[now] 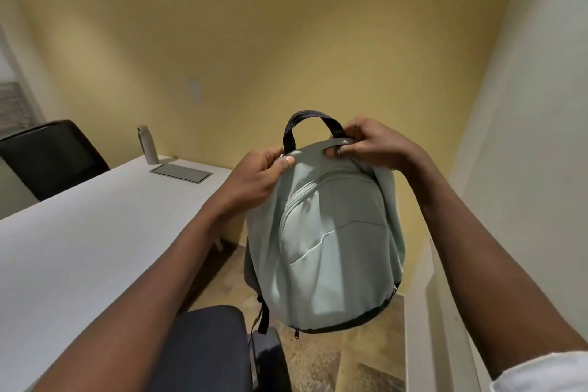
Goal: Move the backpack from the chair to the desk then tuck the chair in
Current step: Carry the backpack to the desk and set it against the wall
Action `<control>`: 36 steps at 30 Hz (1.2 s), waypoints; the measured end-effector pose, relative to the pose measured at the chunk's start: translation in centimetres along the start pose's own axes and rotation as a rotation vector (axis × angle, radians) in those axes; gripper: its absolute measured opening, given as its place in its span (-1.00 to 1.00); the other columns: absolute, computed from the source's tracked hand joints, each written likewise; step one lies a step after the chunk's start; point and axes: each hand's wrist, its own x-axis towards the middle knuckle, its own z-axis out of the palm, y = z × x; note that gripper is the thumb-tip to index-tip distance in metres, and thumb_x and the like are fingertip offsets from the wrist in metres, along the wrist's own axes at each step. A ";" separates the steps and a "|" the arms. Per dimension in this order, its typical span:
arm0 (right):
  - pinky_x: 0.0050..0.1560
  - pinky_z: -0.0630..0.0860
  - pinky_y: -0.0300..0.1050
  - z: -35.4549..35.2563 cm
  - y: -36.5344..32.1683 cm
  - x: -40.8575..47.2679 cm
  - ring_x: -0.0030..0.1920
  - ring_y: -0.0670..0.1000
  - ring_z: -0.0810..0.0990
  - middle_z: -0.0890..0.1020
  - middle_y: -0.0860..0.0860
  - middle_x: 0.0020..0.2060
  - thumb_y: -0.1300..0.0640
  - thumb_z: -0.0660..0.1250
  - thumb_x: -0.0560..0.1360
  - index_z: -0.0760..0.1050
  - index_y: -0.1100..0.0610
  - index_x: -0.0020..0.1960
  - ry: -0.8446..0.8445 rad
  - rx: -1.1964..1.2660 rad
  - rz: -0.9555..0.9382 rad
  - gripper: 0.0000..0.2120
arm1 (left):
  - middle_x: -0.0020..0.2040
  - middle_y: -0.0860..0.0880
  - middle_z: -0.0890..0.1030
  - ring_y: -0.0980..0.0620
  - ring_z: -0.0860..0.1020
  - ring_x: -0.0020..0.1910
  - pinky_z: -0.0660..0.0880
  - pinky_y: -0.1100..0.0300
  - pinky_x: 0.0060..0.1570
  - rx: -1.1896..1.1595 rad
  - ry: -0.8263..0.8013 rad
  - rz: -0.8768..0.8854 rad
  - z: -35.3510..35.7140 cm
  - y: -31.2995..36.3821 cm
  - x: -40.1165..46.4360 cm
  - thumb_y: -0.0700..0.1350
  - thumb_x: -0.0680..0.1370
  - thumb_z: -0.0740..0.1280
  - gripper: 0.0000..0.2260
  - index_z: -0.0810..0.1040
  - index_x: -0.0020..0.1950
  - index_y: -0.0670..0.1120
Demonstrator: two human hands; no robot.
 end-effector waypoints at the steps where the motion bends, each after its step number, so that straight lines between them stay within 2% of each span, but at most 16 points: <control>1: -0.16 0.36 -0.06 0.1 0.6 0.9 -0.21 -0.02 0.48 0.53 0.04 -0.25 0.01 0.44 0.44 0.59 0.34 -0.08 -0.003 -0.004 -0.012 -0.64 | 0.05 -0.27 0.67 -0.21 0.63 -0.01 0.52 -0.12 0.02 0.029 0.020 -0.008 -0.1 -0.6 0.7 0.07 0.57 0.20 -0.66 0.62 0.12 -0.12; 4: -0.22 0.30 -0.09 0.6 2.4 3.2 -0.26 -0.05 0.42 0.47 0.01 -0.30 0.10 0.43 0.49 0.59 0.33 -0.12 0.012 -0.006 -0.024 -0.74 | 0.03 -0.26 0.66 -0.26 0.61 0.03 0.50 -0.24 0.07 0.133 0.073 -0.007 -0.3 -2.7 2.7 0.12 0.56 0.16 -0.63 0.60 0.10 -0.11; 7: -0.26 0.27 -0.08 1.7 4.2 5.3 -0.29 -0.04 0.38 0.43 0.01 -0.33 0.00 0.42 0.42 0.58 0.33 -0.16 0.060 0.004 -0.028 -0.65 | -0.06 -0.30 0.64 -0.27 0.58 -0.07 0.49 -0.19 -0.06 0.219 0.117 0.009 -0.6 -4.6 4.6 0.05 0.57 0.14 -0.66 0.59 0.05 -0.15; 9: -0.28 0.26 -0.09 2.4 5.4 6.7 -0.31 -0.06 0.36 0.42 0.00 -0.35 0.02 0.43 0.43 0.57 0.32 -0.20 0.095 0.009 -0.013 -0.67 | -0.07 -0.30 0.64 -0.27 0.57 -0.08 0.48 -0.17 -0.07 0.259 0.128 0.008 -0.8 -5.9 5.8 0.04 0.57 0.13 -0.66 0.60 0.07 -0.14; 11: -0.33 0.25 -0.15 2.9 6.6 8.0 -0.39 -0.14 0.34 0.41 -0.10 -0.42 0.14 0.43 0.48 0.56 0.22 -0.29 0.111 0.008 -0.003 -0.78 | -0.08 -0.26 0.66 -0.26 0.57 -0.08 0.49 -0.15 -0.07 0.286 0.123 -0.009 -1.1 -7.4 7.1 0.02 0.58 0.14 -0.68 0.61 0.09 -0.11; 13: -0.40 0.27 -0.26 3.3 7.7 9.4 -0.49 -0.25 0.34 0.43 -0.21 -0.54 0.22 0.42 0.50 0.52 0.05 -0.36 0.118 0.032 -0.009 -0.72 | -0.06 -0.23 0.68 -0.25 0.58 -0.06 0.50 -0.13 -0.05 0.302 0.129 -0.033 -1.4 -8.9 8.5 -0.04 0.63 0.18 -0.74 0.62 0.11 -0.11; 15: -0.38 0.32 -0.28 3.6 9.2 11.4 -0.46 -0.28 0.39 0.49 -0.22 -0.49 0.21 0.43 0.51 0.55 0.03 -0.32 0.093 0.054 -0.013 -0.75 | -0.04 -0.23 0.66 -0.25 0.57 -0.03 0.49 -0.14 -0.01 0.331 0.147 -0.041 -1.7 -10.6 9.9 -0.11 0.66 0.21 -0.78 0.62 0.11 -0.16; 20: -0.28 0.35 -0.14 3.8 13.5 17.5 -0.33 -0.16 0.44 0.51 -0.12 -0.35 0.11 0.44 0.50 0.61 0.14 -0.21 -0.006 0.071 -0.058 -0.86 | 0.02 -0.23 0.64 -0.22 0.56 0.02 0.47 -0.15 0.04 0.377 0.207 -0.115 -2.0 -14.8 13.6 -0.11 0.67 0.22 -0.78 0.60 0.14 -0.19; 22: -0.28 0.30 -0.10 3.7 15.4 20.4 -0.32 -0.10 0.41 0.46 -0.06 -0.34 0.07 0.43 0.51 0.61 0.23 -0.16 -0.044 0.067 -0.106 -0.78 | -0.04 -0.18 0.66 -0.12 0.57 -0.04 0.49 0.01 -0.02 0.367 0.234 -0.140 -2.1 -16.1 15.4 -0.11 0.67 0.22 -0.79 0.63 0.15 -0.12; 24: -0.29 0.24 -0.09 3.5 17.3 23.2 -0.32 -0.07 0.35 0.40 -0.03 -0.34 0.02 0.42 0.50 0.56 0.30 -0.17 -0.065 0.064 -0.147 -0.69 | -0.19 0.05 0.64 0.17 0.52 -0.21 0.40 0.33 -0.17 0.356 0.263 -0.159 -2.4 -17.1 17.3 -0.13 0.67 0.23 -0.80 0.65 0.10 0.01; 25: -0.29 0.23 -0.08 3.4 18.2 24.7 -0.31 -0.06 0.35 0.39 -0.02 -0.34 -0.01 0.42 0.49 0.56 0.30 -0.16 -0.080 0.068 -0.173 -0.67 | -0.25 0.15 0.60 0.24 0.49 -0.25 0.35 0.41 -0.25 0.360 0.268 -0.172 -2.5 -17.5 18.4 -0.13 0.67 0.23 -0.79 0.63 0.05 0.09; 27: -0.29 0.24 -0.08 3.1 20.0 27.4 -0.30 -0.05 0.36 0.41 0.00 -0.34 -0.01 0.42 0.48 0.59 0.28 -0.15 -0.101 0.092 -0.188 -0.68 | -0.24 0.31 0.61 0.34 0.51 -0.22 0.35 0.48 -0.26 0.358 0.273 -0.211 -2.8 -18.3 20.7 -0.13 0.67 0.22 -0.77 0.59 0.03 0.18; 30: -0.29 0.24 -0.07 2.8 21.8 31.1 -0.31 -0.05 0.37 0.43 0.03 -0.34 -0.03 0.41 0.46 0.58 0.33 -0.14 -0.119 0.111 -0.201 -0.63 | -0.06 0.44 0.63 0.43 0.56 -0.03 0.42 0.52 -0.09 0.334 0.299 -0.259 -3.2 -19.6 23.9 -0.14 0.67 0.22 -0.75 0.61 0.15 0.16; 33: -0.28 0.25 -0.08 2.0 23.1 34.6 -0.31 -0.05 0.39 0.44 0.01 -0.34 -0.04 0.39 0.45 0.57 0.33 -0.15 -0.132 0.139 -0.230 -0.62 | 0.02 0.29 0.67 0.37 0.57 0.02 0.44 0.49 -0.04 0.331 0.352 -0.288 -3.4 -20.8 27.1 -0.13 0.68 0.22 -0.75 0.62 0.15 0.17; 35: -0.30 0.22 -0.10 1.6 24.1 36.6 -0.35 -0.06 0.36 0.42 0.00 -0.36 0.07 0.40 0.50 0.55 0.33 -0.19 -0.130 0.155 -0.247 -0.69 | -0.08 0.18 0.67 0.23 0.57 -0.06 0.46 0.38 -0.07 0.381 0.391 -0.304 -3.7 -22.0 29.1 -0.10 0.68 0.21 -0.75 0.63 0.03 0.21; 36: -0.32 0.21 -0.10 1.5 24.5 37.5 -0.37 -0.07 0.34 0.40 0.00 -0.38 0.10 0.39 0.51 0.53 0.33 -0.22 -0.122 0.157 -0.253 -0.71 | -0.12 0.11 0.65 0.15 0.57 -0.10 0.50 0.27 -0.05 0.411 0.418 -0.318 -3.9 -22.9 30.0 -0.08 0.67 0.21 -0.78 0.62 -0.01 0.17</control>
